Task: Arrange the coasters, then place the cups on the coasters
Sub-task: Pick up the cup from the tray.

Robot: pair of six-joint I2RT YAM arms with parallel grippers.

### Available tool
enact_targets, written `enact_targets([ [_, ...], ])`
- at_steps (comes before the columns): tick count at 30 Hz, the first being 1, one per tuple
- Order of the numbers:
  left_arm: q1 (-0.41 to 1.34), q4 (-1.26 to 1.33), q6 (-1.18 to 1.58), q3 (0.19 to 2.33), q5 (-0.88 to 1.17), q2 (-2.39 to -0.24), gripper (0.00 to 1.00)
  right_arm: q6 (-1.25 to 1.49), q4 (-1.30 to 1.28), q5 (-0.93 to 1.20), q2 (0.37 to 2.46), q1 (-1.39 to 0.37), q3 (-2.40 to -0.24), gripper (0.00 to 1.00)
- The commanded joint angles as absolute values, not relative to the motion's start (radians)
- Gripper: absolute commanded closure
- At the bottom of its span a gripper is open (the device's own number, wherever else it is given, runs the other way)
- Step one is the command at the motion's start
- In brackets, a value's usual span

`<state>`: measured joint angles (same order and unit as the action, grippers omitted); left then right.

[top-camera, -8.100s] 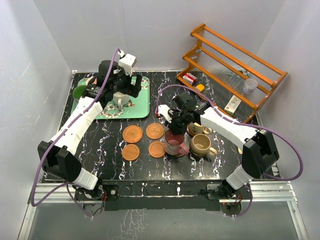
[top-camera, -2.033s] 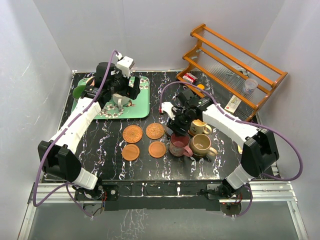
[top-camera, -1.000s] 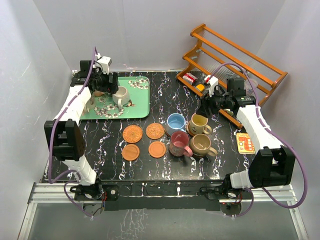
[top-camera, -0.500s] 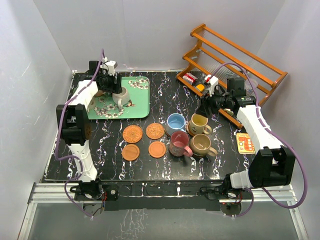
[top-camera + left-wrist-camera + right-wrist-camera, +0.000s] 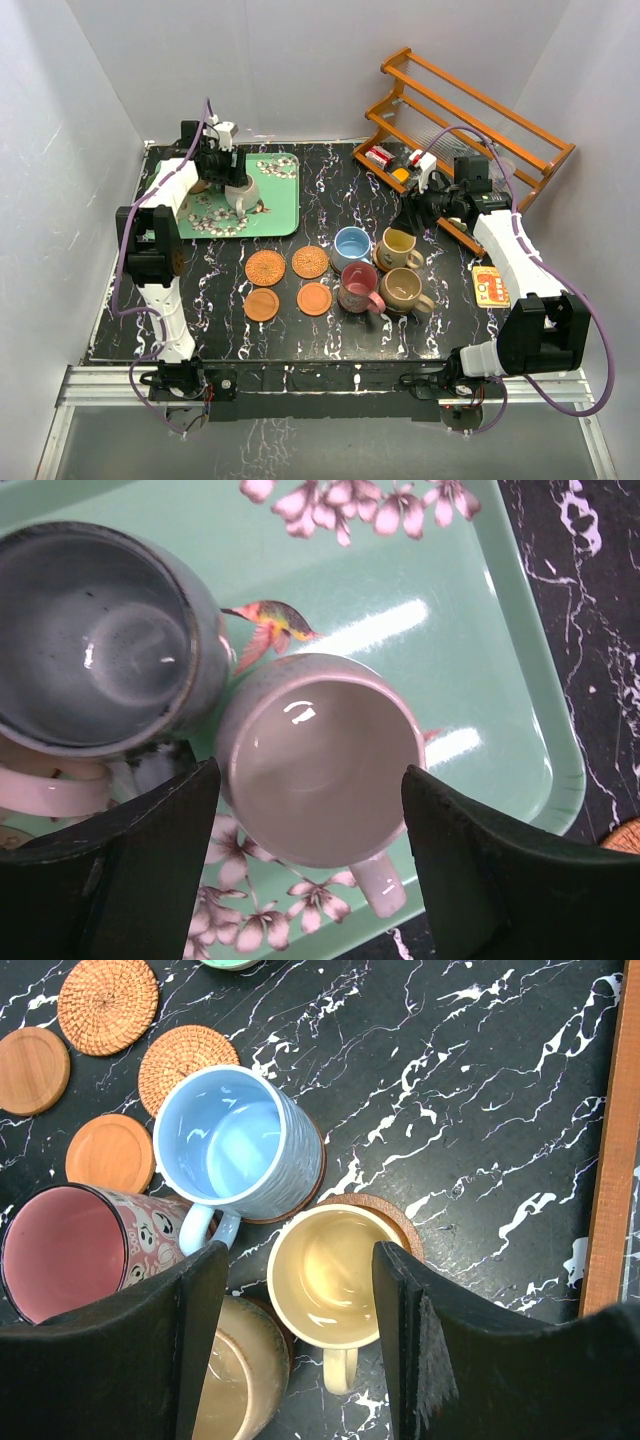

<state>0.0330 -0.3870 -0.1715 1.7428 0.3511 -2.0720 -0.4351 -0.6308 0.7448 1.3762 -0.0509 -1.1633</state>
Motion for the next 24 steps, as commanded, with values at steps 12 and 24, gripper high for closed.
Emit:
enact_targets([
  [12,0.097,-0.489,-0.142,1.605,0.505,-1.924,0.29,-0.434,-0.602,0.770,1.376,-0.046,-1.161,0.41],
  [24,0.130,-0.483,-0.198,1.571,0.417,-1.838,0.30,-0.439,-0.609,0.775,1.390,-0.048,-1.163,0.41],
])
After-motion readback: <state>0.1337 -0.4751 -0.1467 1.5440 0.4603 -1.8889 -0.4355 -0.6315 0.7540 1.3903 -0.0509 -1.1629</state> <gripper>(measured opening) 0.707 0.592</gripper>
